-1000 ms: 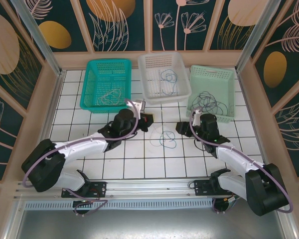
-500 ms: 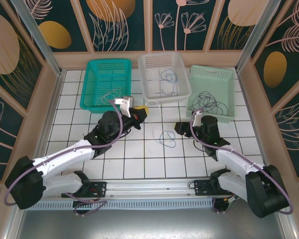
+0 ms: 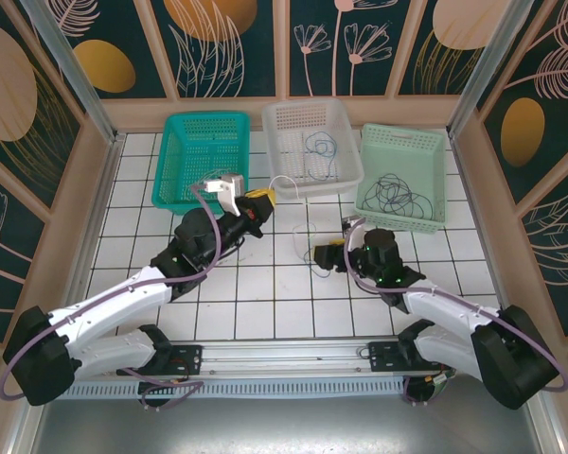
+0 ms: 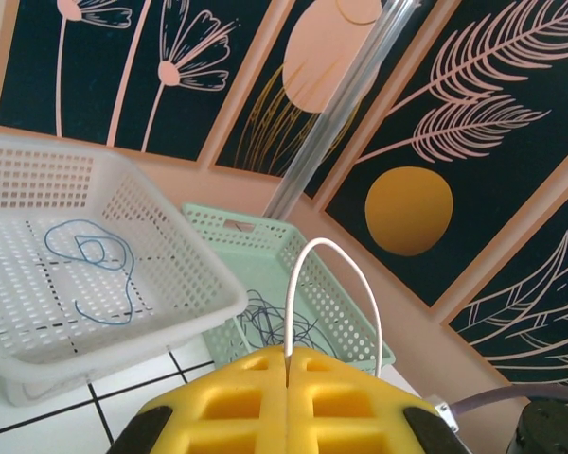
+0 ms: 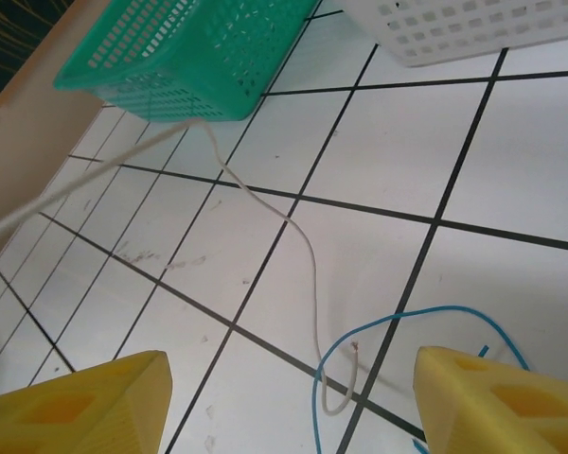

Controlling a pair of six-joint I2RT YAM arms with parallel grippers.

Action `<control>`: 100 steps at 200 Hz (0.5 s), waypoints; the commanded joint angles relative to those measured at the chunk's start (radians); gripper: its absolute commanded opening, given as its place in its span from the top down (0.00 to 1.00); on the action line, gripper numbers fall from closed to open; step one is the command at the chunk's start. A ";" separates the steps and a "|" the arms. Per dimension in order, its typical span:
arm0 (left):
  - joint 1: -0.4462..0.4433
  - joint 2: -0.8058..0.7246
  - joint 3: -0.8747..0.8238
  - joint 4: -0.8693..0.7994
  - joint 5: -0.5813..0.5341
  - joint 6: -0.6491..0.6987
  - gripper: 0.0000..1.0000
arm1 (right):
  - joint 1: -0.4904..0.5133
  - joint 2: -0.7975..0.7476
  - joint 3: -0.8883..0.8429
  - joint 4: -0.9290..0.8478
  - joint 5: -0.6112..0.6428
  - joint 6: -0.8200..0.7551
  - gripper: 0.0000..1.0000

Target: Untangle the cables

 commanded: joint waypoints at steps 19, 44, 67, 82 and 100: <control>-0.001 -0.065 0.036 0.000 -0.029 0.041 0.99 | 0.025 0.116 0.025 0.032 0.045 0.044 0.34; -0.001 -0.112 0.075 -0.081 -0.099 0.081 0.97 | 0.063 0.118 0.020 0.028 0.075 0.057 0.33; -0.001 -0.130 0.102 -0.122 -0.112 0.103 0.98 | 0.079 0.088 -0.022 0.075 0.094 0.105 0.31; 0.000 -0.138 0.104 -0.126 -0.126 0.114 0.98 | 0.082 0.094 -0.046 0.093 0.121 0.132 0.30; -0.001 -0.152 0.105 -0.113 -0.148 0.127 0.98 | 0.082 0.133 -0.045 0.073 0.136 0.160 0.30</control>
